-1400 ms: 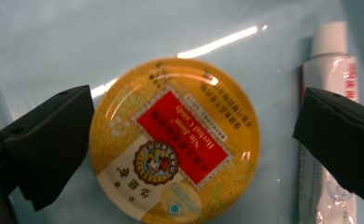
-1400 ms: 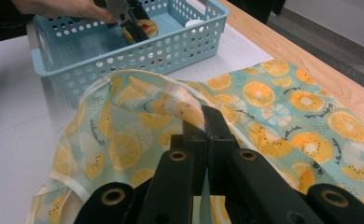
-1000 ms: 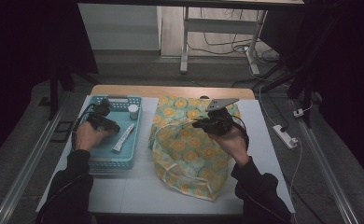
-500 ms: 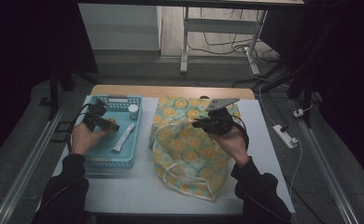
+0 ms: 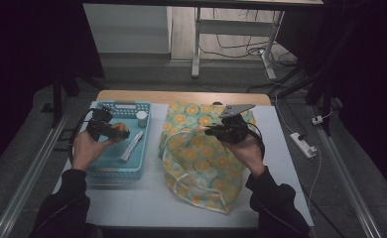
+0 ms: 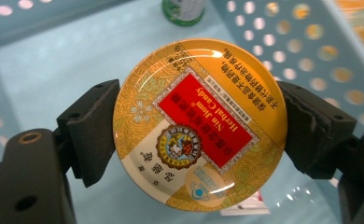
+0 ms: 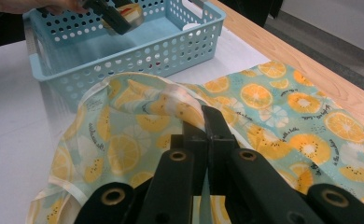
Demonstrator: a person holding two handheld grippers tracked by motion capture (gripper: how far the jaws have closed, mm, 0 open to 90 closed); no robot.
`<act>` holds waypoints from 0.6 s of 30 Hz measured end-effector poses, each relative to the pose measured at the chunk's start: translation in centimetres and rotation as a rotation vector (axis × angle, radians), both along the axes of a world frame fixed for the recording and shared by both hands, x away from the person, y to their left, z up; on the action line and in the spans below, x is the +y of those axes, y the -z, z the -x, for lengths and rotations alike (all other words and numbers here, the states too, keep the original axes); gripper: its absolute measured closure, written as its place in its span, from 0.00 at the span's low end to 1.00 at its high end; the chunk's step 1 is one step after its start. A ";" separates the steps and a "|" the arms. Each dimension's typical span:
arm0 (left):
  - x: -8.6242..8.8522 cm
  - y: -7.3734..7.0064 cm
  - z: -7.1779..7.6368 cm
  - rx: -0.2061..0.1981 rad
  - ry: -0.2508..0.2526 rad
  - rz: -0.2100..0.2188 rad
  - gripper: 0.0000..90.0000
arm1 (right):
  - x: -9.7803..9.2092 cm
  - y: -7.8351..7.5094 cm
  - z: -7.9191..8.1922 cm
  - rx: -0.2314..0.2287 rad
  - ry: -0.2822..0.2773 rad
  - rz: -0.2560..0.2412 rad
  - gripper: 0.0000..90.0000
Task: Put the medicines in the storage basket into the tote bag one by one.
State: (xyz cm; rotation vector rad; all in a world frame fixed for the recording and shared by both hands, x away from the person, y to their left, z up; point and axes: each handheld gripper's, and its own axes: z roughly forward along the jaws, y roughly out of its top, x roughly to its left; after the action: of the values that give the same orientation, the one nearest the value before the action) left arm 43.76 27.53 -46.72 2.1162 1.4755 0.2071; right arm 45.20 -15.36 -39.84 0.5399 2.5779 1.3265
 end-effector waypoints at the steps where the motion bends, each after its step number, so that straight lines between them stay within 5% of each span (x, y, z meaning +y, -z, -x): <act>1: -0.1 -0.1 0.2 -0.009 0.002 0.005 0.23 | 0.0 0.0 0.0 0.000 -0.001 0.000 0.99; 18: -2.6 -2.8 3.5 -0.103 0.123 0.054 0.23 | 0.0 0.1 -0.1 0.002 0.007 0.000 1.00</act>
State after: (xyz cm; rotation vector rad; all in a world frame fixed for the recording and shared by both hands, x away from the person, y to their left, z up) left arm 40.24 24.95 -43.95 2.1122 1.2731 0.2243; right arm 45.28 -15.37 -39.98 0.5501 2.5754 1.3252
